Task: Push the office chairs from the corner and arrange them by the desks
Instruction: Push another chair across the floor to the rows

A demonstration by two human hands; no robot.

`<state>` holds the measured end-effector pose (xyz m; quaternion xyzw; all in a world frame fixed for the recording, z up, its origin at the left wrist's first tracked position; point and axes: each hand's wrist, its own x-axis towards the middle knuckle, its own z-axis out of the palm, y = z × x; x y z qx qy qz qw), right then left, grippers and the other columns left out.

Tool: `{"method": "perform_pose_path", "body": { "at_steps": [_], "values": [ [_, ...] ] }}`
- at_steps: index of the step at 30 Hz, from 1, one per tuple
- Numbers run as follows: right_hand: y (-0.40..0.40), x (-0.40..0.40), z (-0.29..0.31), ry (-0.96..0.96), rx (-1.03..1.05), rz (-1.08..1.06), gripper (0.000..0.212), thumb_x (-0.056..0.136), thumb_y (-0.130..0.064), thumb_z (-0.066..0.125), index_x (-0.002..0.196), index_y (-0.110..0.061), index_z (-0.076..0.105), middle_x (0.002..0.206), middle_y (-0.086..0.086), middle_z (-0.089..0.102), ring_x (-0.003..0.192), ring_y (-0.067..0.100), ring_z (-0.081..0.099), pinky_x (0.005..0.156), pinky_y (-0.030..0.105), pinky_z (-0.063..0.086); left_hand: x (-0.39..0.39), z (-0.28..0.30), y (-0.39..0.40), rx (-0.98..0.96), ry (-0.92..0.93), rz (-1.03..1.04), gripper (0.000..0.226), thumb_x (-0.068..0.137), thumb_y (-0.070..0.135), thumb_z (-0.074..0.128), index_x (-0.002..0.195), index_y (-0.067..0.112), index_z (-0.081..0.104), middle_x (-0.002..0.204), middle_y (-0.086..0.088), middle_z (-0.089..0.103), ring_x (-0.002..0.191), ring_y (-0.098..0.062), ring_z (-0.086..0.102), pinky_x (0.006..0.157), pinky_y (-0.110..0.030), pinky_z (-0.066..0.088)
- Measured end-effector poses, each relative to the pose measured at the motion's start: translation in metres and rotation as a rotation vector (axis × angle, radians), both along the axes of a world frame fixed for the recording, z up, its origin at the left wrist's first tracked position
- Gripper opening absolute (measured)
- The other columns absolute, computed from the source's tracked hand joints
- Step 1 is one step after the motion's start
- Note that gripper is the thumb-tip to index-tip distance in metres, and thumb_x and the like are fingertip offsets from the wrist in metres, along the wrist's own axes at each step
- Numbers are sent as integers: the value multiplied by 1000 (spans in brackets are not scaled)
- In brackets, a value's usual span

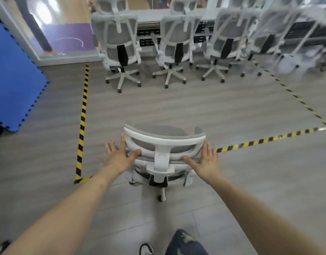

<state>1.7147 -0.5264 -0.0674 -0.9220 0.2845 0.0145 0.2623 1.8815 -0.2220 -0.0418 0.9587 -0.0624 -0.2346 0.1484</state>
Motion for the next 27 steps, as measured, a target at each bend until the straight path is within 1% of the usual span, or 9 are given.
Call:
{"method": "perform_pose_path", "body": {
  "at_steps": [3, 5, 8, 9, 12, 15, 17, 20, 27],
  "values": [
    [-35, -58, -3, -3, 0, -79, 131, 66, -108, 28, 164, -30, -10, 173, 3, 3, 158, 29, 5, 127, 51, 8, -39, 0, -45, -27, 18, -66, 115, 63, 105, 22, 147, 51, -35, 171, -10, -20, 155, -30, -27, 119, -72, -1],
    [-60, -93, -4, 17, -21, -120, 129, 68, -107, 27, 164, -30, -14, 174, 3, 1, 158, 29, 5, 127, 52, 8, -63, 1, -79, -56, 16, -97, 121, 57, 106, 21, 152, 50, -29, 171, -9, -21, 154, -29, -29, 119, -73, -1],
    [-101, -144, -5, 31, -41, -168, 130, 67, -108, 22, 163, -29, -15, 173, 4, 5, 157, 31, 10, 126, 54, 11, -100, 2, -128, -65, 13, -139, 114, 71, 101, 34, 157, 49, -21, 171, -4, -22, 154, -26, -30, 119, -73, 1],
    [-115, -159, -5, 32, -41, -181, 131, 66, -109, 21, 164, -29, -14, 173, 5, 5, 157, 32, 11, 126, 54, 12, -112, -2, -143, -75, 8, -145, 116, 69, 102, 34, 157, 50, -19, 171, -1, -21, 154, -25, -29, 119, -72, 2],
    [-159, -204, -4, 43, -29, -204, 134, 62, -110, 19, 164, -28, -12, 173, 5, 5, 158, 32, 9, 126, 54, 11, -145, -10, -189, -101, -8, -166, 132, 50, 113, 19, 159, 48, -15, 172, 1, -18, 154, -24, -29, 121, -68, 4],
    [-201, -242, -2, 44, -22, -201, 135, 61, -111, 18, 164, -29, -12, 173, 4, 3, 158, 31, 7, 126, 55, 8, -181, -6, -233, -112, 19, -174, 117, 65, 105, 33, 158, 52, -16, 171, 6, -20, 155, -23, -28, 119, -72, 5],
    [-227, -258, 2, 48, -27, -202, 138, 57, -112, 14, 164, -28, -10, 173, 4, 3, 157, 31, 7, 126, 55, 7, -200, -2, -259, -123, 12, -184, 112, 70, 100, 38, 158, 52, -14, 171, 7, -21, 155, -22, -27, 117, -74, 7],
    [-263, -276, 7, 51, -32, -200, 142, 53, -112, 11, 164, -26, -11, 173, 4, -1, 159, 30, 2, 127, 53, 2, -215, -2, -297, -131, 22, -195, 112, 70, 100, 37, 158, 52, -13, 171, 8, -21, 155, -22, -25, 117, -75, 8],
    [-364, -270, 5, 29, -54, -200, 131, 64, -109, 22, 164, -29, -4, 173, 1, 7, 158, 28, 8, 126, 56, 7, -211, 3, -392, -138, 30, -197, 111, 72, 98, 40, 160, 50, -8, 172, 9, -16, 156, -24, -23, 114, -79, 9]
  ]
}}
